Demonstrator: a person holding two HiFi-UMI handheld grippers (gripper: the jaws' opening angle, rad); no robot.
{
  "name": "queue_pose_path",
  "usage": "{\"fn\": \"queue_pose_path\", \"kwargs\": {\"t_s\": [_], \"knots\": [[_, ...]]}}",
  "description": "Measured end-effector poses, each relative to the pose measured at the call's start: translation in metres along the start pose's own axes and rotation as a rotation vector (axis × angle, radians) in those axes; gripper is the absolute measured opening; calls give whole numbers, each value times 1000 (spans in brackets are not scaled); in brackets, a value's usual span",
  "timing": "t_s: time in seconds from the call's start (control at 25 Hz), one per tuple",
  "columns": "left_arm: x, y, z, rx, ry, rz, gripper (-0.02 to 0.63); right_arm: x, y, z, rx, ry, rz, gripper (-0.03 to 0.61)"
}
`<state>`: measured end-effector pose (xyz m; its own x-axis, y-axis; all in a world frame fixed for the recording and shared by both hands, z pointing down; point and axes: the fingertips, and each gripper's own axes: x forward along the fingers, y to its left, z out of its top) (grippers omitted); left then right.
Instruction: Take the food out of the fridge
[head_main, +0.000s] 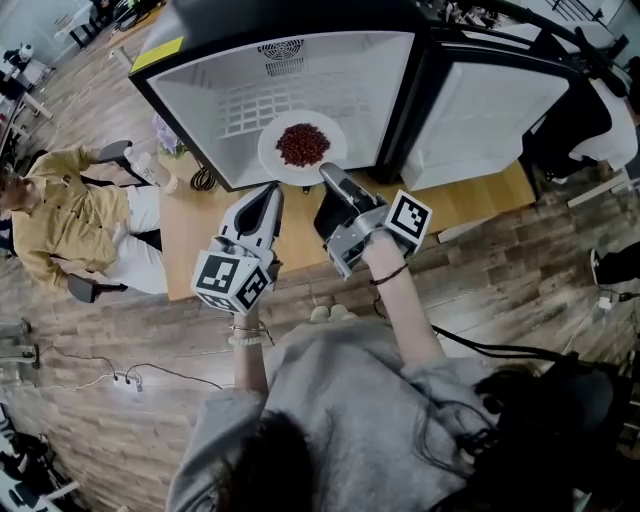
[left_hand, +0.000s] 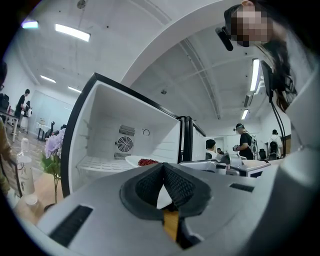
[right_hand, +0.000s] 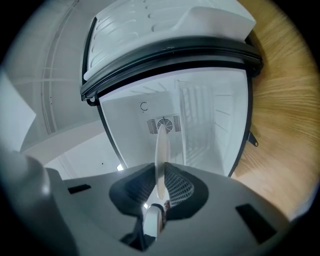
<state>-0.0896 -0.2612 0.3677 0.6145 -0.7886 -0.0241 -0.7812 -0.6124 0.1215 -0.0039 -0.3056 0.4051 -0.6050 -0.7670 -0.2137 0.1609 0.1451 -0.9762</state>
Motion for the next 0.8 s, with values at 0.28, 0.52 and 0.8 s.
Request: {"fn": "queue_pose_path", "kwargs": {"t_s": [0.28,0.52,0.8], "knots": [[2,3,-4,-6,8,1,8,0,-4,1,-3,1,-9,51],[3,4,-1,-6,2,2,8,-1,-5,1,-6,3,-8,51],[1,4,0,-4,-3,5,8,-2,-2,1,-17,5,3,51]]}}
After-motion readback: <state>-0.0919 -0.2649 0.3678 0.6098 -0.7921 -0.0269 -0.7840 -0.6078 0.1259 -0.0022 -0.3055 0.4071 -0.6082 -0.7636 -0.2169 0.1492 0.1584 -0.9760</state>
